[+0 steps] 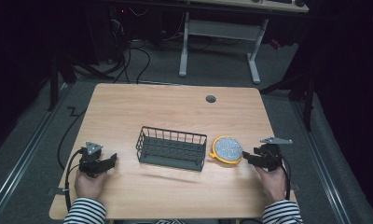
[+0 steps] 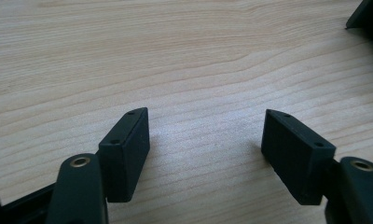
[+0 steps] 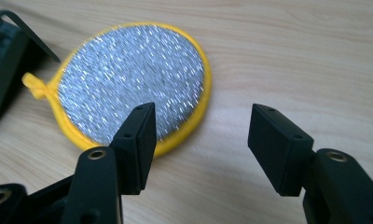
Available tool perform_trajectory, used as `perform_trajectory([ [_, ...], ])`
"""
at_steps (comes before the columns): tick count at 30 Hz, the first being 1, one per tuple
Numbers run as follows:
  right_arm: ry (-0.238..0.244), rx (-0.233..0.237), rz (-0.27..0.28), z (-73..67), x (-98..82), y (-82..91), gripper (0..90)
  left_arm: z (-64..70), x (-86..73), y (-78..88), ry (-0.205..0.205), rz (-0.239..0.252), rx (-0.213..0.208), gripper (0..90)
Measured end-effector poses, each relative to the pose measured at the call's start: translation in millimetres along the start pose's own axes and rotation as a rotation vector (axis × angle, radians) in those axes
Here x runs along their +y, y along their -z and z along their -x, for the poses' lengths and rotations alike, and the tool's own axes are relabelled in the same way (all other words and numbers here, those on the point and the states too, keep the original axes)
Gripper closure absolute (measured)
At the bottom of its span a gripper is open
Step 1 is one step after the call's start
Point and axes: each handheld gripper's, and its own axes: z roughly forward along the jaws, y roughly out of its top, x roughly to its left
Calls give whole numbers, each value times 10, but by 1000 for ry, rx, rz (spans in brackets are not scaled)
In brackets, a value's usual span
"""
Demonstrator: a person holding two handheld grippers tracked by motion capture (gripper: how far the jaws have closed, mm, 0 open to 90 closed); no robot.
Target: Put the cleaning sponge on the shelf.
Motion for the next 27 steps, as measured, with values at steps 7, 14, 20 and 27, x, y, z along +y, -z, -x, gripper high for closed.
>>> perform_trajectory([
  [7, 6, 34, 2, -39, 225, -71, 425, 0, 1, -1, -3, 0, 0, 326],
  [14, -2, 38, -48, -48, 356, -266, 433, 0, 1, -1, -3, 0, 0, 326],
  [20, -35, 47, -70, -30, 374, -395, 436, 1, 3, -2, -4, -2, -1, 323],
  [27, -76, 69, -133, 8, 362, -554, 460, 1, 4, -3, -6, -2, -2, 321],
])
